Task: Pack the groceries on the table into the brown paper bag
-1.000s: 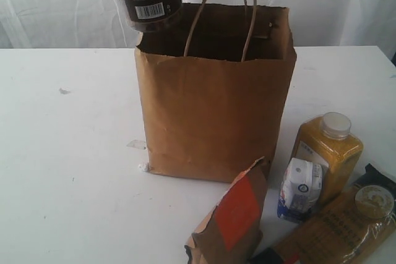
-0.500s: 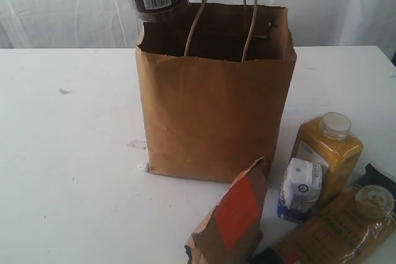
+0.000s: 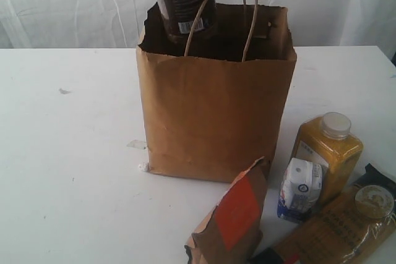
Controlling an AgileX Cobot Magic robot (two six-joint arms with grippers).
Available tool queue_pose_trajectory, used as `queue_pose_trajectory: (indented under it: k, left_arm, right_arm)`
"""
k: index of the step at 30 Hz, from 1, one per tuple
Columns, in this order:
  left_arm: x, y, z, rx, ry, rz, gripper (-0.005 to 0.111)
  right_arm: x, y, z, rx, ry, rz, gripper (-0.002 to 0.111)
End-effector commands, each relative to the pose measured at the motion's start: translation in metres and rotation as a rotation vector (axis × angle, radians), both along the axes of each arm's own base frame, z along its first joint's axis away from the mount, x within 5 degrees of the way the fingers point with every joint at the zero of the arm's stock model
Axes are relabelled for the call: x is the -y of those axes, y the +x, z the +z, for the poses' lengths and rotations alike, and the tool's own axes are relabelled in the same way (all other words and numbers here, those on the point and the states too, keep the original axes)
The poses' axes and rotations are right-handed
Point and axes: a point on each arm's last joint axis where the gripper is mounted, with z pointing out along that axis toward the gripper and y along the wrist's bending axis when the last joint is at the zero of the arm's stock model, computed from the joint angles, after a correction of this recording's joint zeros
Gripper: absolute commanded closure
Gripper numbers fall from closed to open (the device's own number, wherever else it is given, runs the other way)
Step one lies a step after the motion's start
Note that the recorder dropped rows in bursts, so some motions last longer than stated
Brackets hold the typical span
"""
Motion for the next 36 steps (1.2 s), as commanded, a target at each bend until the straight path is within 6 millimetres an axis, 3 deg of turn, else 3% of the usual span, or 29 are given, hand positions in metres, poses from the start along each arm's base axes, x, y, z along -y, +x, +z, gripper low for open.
queue_pose_trajectory:
  k: [1, 13, 20, 23, 24, 26, 31, 36]
  left_arm:
    - [0.009, 0.006, -0.011, -0.045, 0.012, -0.033, 0.107]
    - [0.025, 0.033, -0.065, -0.169, 0.187, -0.051, 0.107]
    - [0.024, 0.035, -0.085, -0.21, 0.237, -0.044, 0.102]
    - [0.024, 0.034, -0.091, -0.235, 0.247, -0.043, 0.077]
    - [0.024, 0.033, -0.089, -0.236, 0.242, -0.043, 0.06]
    - [0.022, 0.03, -0.083, -0.221, 0.231, -0.042, 0.043]
    - [0.014, 0.021, -0.059, -0.141, 0.183, -0.03, 0.039]
    - [0.01, 0.023, -0.062, -0.132, 0.243, -0.016, 0.008]
  right_arm:
    - [0.0, 0.0, -0.001, 0.005, -0.002, -0.005, 0.108]
    - [0.0, 0.0, -0.001, 0.005, -0.002, -0.005, 0.108]
    - [0.0, 0.0, -0.001, 0.005, -0.002, -0.005, 0.108]
    - [0.0, 0.0, -0.001, 0.005, -0.002, -0.005, 0.108]
    - [0.0, 0.0, -0.001, 0.005, -0.002, -0.005, 0.108]
    - [0.0, 0.0, -0.001, 0.005, -0.002, -0.005, 0.108]
    - [0.0, 0.0, -0.001, 0.005, -0.002, -0.005, 0.108]
    - [0.0, 0.0, -0.001, 0.005, -0.002, -0.005, 0.108]
